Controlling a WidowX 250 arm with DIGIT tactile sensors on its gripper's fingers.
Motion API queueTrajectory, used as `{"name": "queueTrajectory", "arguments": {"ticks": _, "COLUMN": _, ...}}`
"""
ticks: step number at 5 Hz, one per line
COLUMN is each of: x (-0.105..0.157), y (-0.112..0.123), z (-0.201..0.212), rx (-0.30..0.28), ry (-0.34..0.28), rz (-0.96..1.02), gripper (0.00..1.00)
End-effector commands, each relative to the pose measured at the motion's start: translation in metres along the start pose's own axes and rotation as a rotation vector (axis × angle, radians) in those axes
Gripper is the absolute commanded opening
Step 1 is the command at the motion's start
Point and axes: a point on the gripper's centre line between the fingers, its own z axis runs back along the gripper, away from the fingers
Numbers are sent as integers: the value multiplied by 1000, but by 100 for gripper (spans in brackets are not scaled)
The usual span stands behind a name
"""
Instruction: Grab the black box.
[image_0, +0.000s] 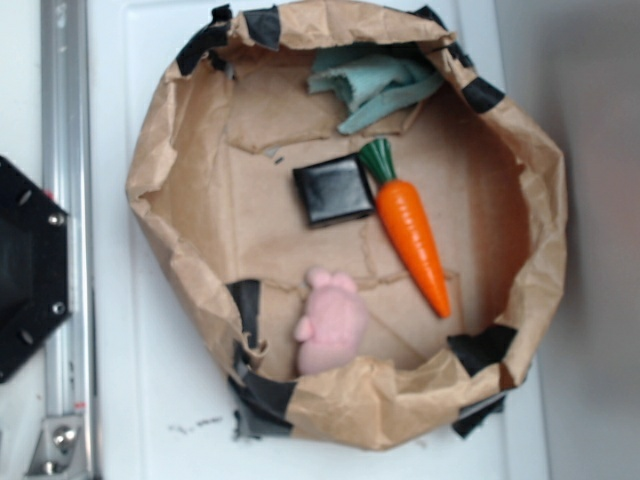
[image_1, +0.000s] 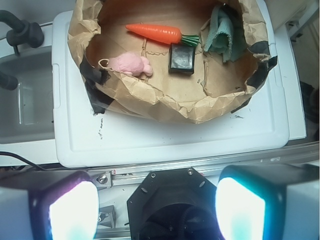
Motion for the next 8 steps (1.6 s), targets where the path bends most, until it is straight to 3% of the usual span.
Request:
{"name": "queueTrajectory", "arguments": {"ticks": 1, "x": 0, "y": 0, "z": 0, "rx": 0, "ry": 0, "rz": 0, "gripper": 100}}
{"name": "queueTrajectory", "arguments": {"ticks": 2, "x": 48, "y": 27, "z": -38, "rx": 22, "ry": -34, "rz": 99, "gripper": 100}}
{"name": "queueTrajectory", "arguments": {"ticks": 3, "x": 96, "y": 27, "z": -61, "rx": 47, "ry": -23, "rz": 74, "gripper": 100}}
{"name": "queueTrajectory", "arguments": {"ticks": 7, "x": 96, "y": 27, "z": -61, "rx": 47, "ry": -23, "rz": 74, "gripper": 100}}
{"name": "queueTrajectory", "arguments": {"ticks": 8, "x": 125, "y": 29, "z": -85, "rx": 39, "ry": -98, "rz": 119, "gripper": 100}}
